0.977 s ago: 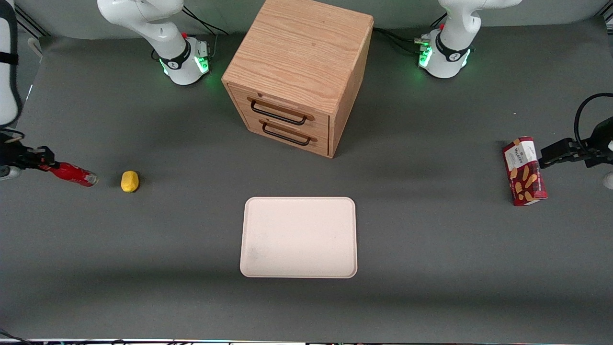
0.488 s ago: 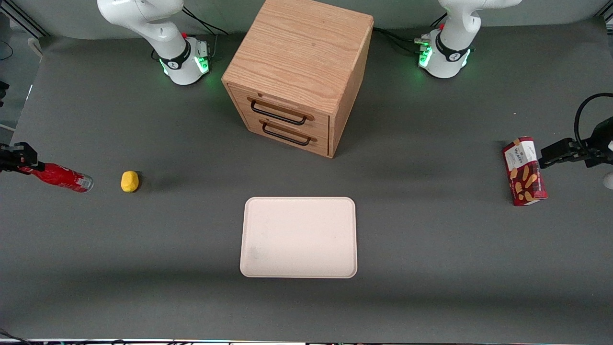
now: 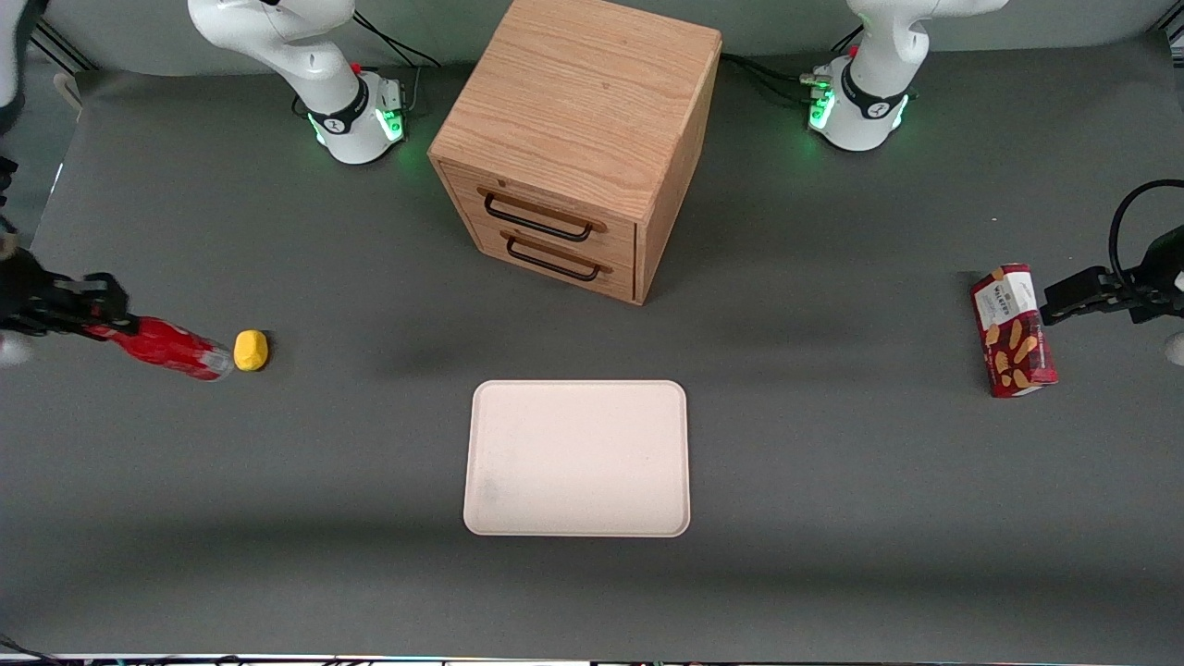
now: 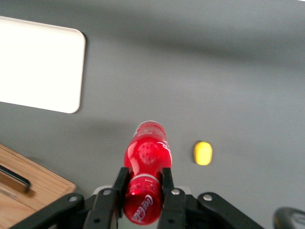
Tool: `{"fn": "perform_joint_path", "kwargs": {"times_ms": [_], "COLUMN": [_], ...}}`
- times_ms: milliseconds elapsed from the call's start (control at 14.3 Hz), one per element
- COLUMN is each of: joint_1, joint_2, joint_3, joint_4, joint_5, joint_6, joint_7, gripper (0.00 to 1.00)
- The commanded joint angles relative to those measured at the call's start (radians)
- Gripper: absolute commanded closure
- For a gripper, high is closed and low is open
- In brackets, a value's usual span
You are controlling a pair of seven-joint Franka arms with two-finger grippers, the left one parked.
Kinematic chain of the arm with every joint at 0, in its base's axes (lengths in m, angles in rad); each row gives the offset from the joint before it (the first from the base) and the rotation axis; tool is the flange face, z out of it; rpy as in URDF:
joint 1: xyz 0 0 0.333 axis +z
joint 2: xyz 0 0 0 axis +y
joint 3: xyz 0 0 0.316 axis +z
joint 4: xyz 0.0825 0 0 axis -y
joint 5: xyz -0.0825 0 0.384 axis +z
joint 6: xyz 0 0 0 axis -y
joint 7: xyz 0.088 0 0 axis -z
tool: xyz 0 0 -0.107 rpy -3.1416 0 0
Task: Place coke bottle on tray
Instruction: 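Lift the bottle and carry it toward the white tray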
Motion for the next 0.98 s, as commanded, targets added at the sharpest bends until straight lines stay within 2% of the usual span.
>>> {"fn": "perform_joint_path", "kwargs": {"times_ms": [0,140,349,488,907], "joint_1": [-0.009,-0.003,0.008,0.01,0.043], "joint_2": [0.103,0.176,0.258,0.315,0.506], "joint_3": [0.104,0.201,0.365,0.432,0.445], "joint_4": [0.147,0.201,0.204,0.204,0.201], "joint_5": [-0.019,-0.042,-0.177,-0.221,-0.28], "joint_6": [-0.033,0.001,0.119,0.2,0.476], "joint_7": [0.152,0.27,0.397,0.447,0.45], "gripper": [1.0,1.0,1.0,1.0,1.0]}}
